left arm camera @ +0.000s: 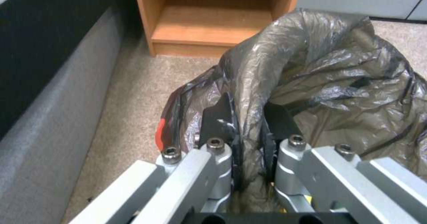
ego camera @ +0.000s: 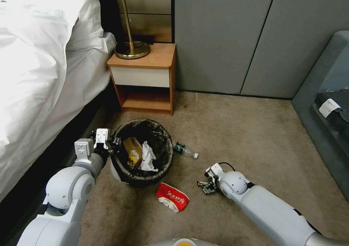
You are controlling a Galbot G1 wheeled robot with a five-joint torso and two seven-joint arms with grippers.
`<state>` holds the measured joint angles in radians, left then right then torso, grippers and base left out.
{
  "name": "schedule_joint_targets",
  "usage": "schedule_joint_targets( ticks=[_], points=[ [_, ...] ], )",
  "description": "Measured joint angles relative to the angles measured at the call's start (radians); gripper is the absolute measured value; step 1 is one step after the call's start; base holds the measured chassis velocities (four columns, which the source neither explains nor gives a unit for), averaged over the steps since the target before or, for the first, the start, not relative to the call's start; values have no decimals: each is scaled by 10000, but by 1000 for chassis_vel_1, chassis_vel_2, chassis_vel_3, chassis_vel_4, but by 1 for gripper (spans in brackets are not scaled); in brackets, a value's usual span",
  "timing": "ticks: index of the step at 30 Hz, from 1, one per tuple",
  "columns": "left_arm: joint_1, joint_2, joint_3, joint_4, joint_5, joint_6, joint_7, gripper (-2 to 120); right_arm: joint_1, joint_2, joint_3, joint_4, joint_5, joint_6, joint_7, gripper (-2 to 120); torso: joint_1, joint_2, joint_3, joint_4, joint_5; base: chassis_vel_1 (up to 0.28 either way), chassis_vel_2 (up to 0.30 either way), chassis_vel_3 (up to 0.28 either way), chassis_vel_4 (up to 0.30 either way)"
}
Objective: Pick up the trash bin, then pick up the garbage from the floor and place it into the trash bin.
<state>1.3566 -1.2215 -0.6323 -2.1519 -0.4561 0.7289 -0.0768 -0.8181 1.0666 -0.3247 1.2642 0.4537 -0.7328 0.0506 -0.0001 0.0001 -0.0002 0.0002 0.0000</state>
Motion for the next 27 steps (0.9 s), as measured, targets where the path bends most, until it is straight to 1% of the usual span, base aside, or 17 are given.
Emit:
schedule_joint_targets(
  ticks=[4, 6, 11, 13, 15, 17, 19, 21, 22, 24, 25, 27],
  points=[
    [-4, -5, 0, 9, 0, -5, 2, 5, -34, -59, 4, 65, -1, 2, -46, 91, 0, 0, 0, 0, 0, 0, 0, 0, 0],
    [-5, -23, 7, 17, 3, -9, 2, 5, -64, -73, 9, 94, -21, 3, -65, 84, 0, 1, -1, -1, -4, 0, 0, 0, 0],
    [-4, -31, 20, 27, 11, -12, 2, 5, -137, -69, 24, 179, -172, 4, -72, 83, 0, 1, -1, -2, -2, 0, 0, 0, 0],
    [-18, -14, 24, 33, 12, -12, 1, 5, -159, -88, -3, 265, -177, 3, -79, 78, 0, 1, 0, -3, -3, 0, 0, 0, 0],
    [-28, -12, 28, 37, 12, -12, 0, 5, -161, -102, -30, 301, -177, 1, -79, 76, 0, 1, 0, -3, -2, 0, 0, 0, 0],
    [-51, -19, 44, 39, 10, -12, -1, 5, -158, -143, -103, 414, -168, -4, -72, 68, 0, 0, 1, -2, 2, 0, 0, 0, 0],
    [-61, -24, 50, 45, 10, -12, -1, 5, -157, -155, -127, 455, -144, -7, -59, 67, 0, 0, 1, -1, 3, 0, 0, 0, 0],
    [-72, -35, 64, 57, 10, -12, -6, 5, -150, -203, -212, 567, -30, -18, -8, 59, 0, -1, 3, 0, 5, 0, 0, 0, 0],
    [-72, -35, 64, 57, 10, -12, -6, 5, -150, -203, -212, 567, -30, -18, -8, 59, 0, -1, 3, 0, 5, 0, 0, 0, 0],
    [-80, -48, 76, 58, 10, -12, -8, 5, -139, -214, -331, 654, 52, -27, 38, 47, 1, -1, 3, -1, 2, 0, 0, 0, 0],
    [-80, -48, 76, 58, 10, -12, -8, 5, -139, -214, -331, 654, 52, -27, 38, 47, 1, -1, 3, -1, 2, 0, 0, 0, 0],
    [-83, -49, 78, 65, 10, -12, -8, 5, -159, -194, -383, 688, 81, -28, 63, 36, 0, -1, 2, -2, 0, 0, 0, 0, 0]
  ],
)
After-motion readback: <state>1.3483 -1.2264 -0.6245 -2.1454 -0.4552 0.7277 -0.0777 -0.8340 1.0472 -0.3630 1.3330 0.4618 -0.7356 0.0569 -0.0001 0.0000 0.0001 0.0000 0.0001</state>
